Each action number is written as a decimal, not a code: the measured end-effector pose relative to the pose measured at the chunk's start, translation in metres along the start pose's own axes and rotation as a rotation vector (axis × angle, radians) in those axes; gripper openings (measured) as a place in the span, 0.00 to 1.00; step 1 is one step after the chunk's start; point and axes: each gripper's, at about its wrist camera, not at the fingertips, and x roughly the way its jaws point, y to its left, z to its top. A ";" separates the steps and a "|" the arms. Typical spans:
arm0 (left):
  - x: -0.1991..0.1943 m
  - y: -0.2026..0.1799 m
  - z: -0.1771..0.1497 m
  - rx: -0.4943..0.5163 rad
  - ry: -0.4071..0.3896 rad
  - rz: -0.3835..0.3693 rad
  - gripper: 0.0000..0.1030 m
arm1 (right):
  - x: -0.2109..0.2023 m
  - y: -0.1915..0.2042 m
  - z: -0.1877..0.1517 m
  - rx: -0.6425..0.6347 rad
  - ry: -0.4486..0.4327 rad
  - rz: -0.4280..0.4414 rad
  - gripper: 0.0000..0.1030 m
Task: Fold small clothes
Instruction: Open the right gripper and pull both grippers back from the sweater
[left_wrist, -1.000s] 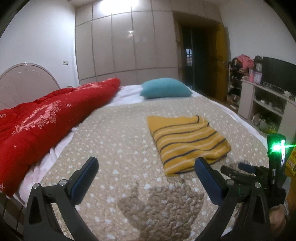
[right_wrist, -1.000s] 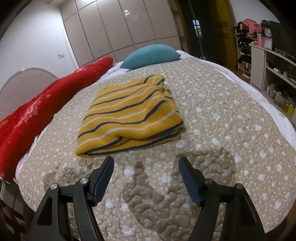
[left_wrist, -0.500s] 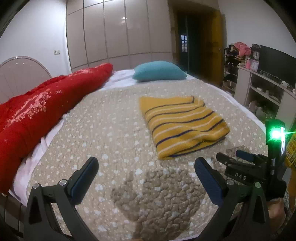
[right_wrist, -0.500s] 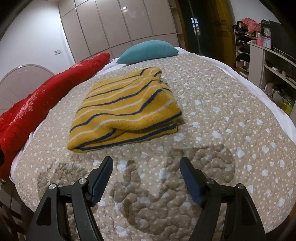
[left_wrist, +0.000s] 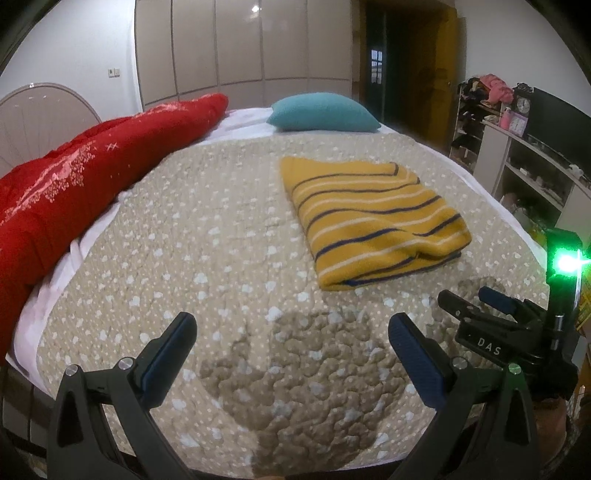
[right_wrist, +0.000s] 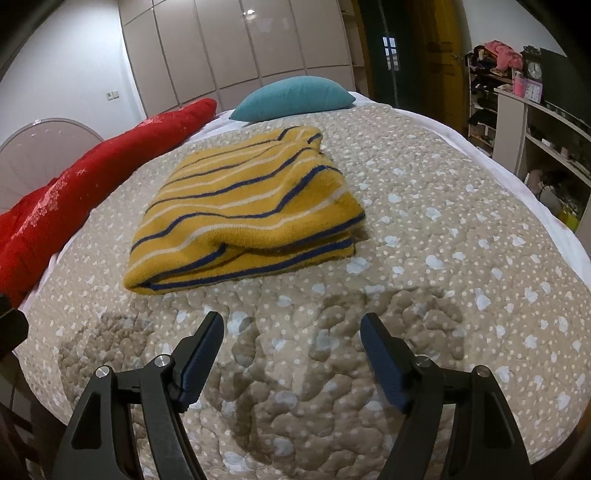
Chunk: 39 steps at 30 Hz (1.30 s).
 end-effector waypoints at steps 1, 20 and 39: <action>0.002 0.000 -0.001 -0.001 0.006 -0.001 1.00 | 0.000 0.000 -0.001 -0.002 0.001 -0.001 0.79; 0.032 0.008 -0.018 -0.069 0.128 0.032 1.00 | 0.003 0.012 -0.008 -0.071 -0.010 -0.045 0.80; 0.040 0.009 -0.025 -0.081 0.159 0.028 1.00 | 0.005 0.020 -0.012 -0.123 -0.020 -0.083 0.82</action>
